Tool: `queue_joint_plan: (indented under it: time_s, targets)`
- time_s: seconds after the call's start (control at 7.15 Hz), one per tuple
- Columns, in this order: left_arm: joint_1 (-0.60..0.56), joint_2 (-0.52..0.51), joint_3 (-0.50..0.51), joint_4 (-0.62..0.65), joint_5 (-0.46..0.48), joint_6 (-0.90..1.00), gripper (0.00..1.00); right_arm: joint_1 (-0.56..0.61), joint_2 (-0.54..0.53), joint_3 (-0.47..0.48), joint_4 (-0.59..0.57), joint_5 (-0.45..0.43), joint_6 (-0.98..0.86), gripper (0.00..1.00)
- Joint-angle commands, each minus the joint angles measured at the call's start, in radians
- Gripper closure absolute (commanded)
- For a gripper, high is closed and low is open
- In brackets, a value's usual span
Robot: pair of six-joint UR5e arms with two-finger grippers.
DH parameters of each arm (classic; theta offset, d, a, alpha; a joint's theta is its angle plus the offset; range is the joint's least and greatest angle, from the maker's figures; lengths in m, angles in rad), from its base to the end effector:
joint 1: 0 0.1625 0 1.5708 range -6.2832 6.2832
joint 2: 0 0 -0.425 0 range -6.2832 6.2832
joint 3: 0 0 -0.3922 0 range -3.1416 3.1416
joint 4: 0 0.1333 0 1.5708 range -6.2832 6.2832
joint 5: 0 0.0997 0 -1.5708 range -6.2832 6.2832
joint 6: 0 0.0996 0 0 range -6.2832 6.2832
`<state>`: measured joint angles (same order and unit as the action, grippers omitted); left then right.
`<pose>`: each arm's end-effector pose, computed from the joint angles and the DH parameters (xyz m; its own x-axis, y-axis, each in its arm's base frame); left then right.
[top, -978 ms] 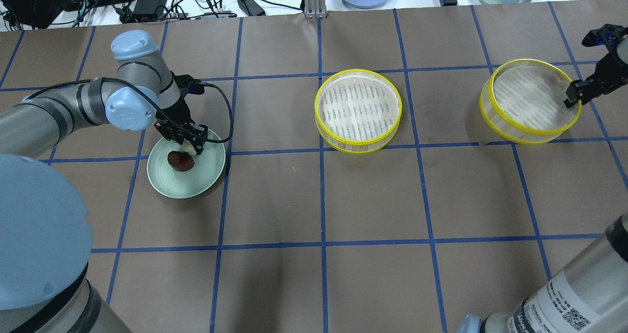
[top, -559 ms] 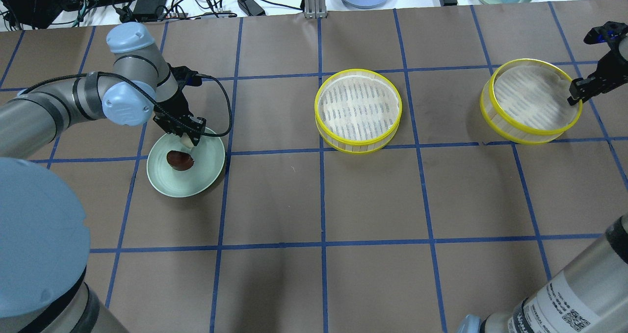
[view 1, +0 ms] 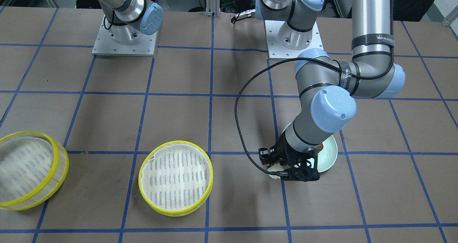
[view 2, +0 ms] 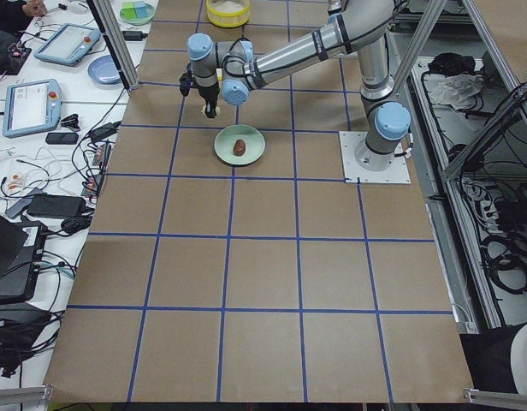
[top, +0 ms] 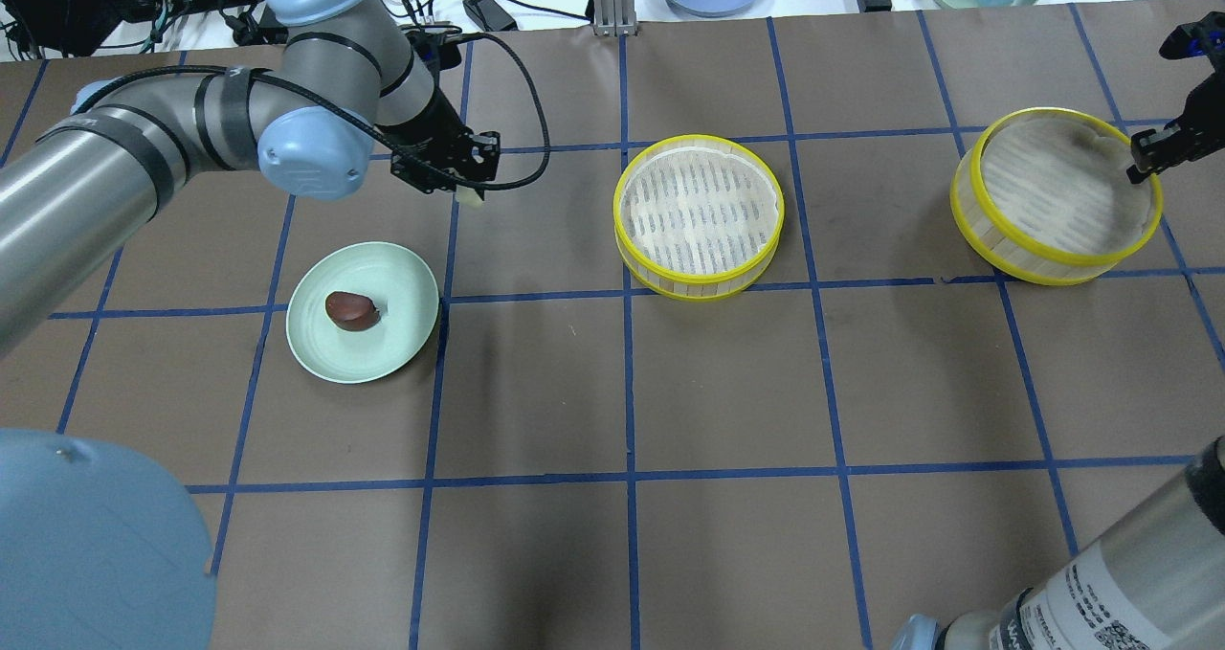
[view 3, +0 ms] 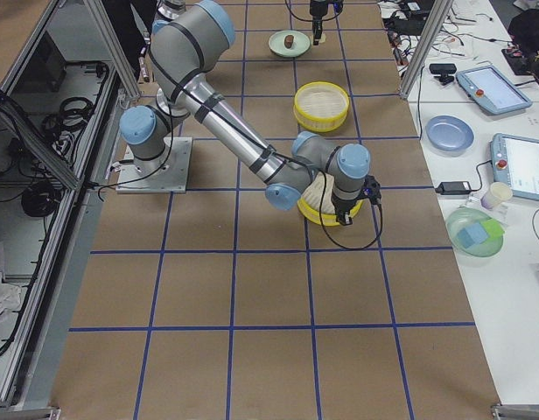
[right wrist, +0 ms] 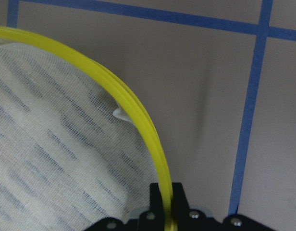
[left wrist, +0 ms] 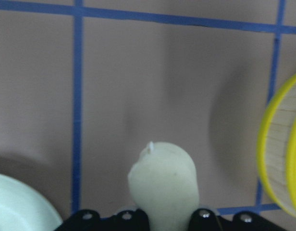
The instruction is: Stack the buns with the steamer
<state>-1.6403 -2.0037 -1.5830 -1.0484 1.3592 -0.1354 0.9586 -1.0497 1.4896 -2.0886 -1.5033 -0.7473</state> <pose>-0.1982 -0.6269 0.2900 -0.9746 -0.0510 0.2179 -0.0629 0.9969 -0.0482 -0.2725 -0.6317 0.2728 -0.9905 -0.1371 0.0036 -0.1368 0.9853 -0.1028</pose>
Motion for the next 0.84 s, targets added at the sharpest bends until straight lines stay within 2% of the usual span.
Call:
queue_joint_plan:
  time_s: [0.0, 0.28, 0.42, 0.56, 0.7]
  targets:
    - [-0.122, -0.032, 0.0, 0.141, -0.121, -0.131, 1.0, 0.015, -0.049, 0.0, 0.035, 0.002, 0.052, 1.0]
    - [-0.156, -0.085, -0.003, 0.252, -0.201, -0.176, 1.0, 0.093, -0.085, 0.0, 0.033, -0.014, 0.159, 1.0]
    - [-0.197, -0.122, -0.005, 0.281, -0.21, -0.187, 1.0, 0.127, -0.09, 0.0, 0.033, -0.015, 0.21, 1.0]
    - [-0.205, -0.148, -0.003, 0.31, -0.212, -0.188, 0.89, 0.153, -0.093, 0.001, 0.033, -0.017, 0.254, 1.0]
    - [-0.213, -0.174, -0.003, 0.344, -0.212, -0.187, 0.22, 0.17, -0.113, 0.011, 0.035, -0.015, 0.314, 1.0]
